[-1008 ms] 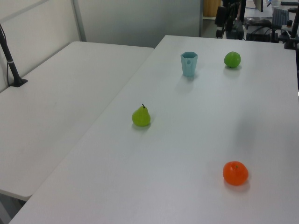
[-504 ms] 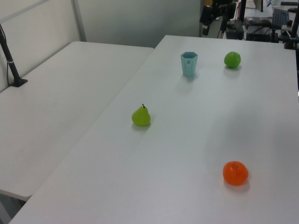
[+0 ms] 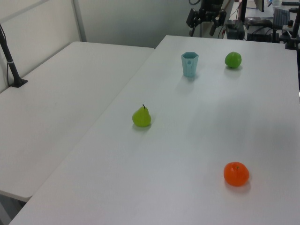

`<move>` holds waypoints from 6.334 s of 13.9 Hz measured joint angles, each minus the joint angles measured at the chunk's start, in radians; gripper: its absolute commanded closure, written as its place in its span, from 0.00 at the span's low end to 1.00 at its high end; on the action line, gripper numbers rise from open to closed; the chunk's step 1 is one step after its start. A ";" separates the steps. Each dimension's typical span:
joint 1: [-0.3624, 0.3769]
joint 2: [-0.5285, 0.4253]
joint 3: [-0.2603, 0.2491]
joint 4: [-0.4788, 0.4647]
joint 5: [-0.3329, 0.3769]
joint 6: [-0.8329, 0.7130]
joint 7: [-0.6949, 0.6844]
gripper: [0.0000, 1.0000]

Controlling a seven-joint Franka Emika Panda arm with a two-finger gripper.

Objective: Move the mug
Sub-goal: 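Move the gripper over the tipped light-blue mug and lower it, then close the gripper on the rim of the light-blue mug, then lift the mug and carry it toward the orange, turning it upright, then lower the upright mug onto the table and open the gripper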

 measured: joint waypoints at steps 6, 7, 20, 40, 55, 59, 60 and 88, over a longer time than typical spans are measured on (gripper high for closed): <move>0.000 0.125 -0.063 0.000 0.000 0.191 0.062 0.10; 0.000 0.149 -0.067 0.000 0.000 0.219 0.069 0.14; -0.043 0.330 -0.090 0.002 0.000 0.368 0.082 0.27; -0.091 0.445 -0.090 0.003 -0.042 0.488 0.082 0.38; -0.096 0.445 -0.091 0.006 -0.086 0.513 0.082 0.99; -0.096 0.444 -0.091 0.010 -0.104 0.513 0.082 0.99; -0.096 0.439 -0.091 0.017 -0.104 0.513 0.082 0.99; -0.073 -0.324 0.054 -0.718 -0.011 0.174 -1.052 0.98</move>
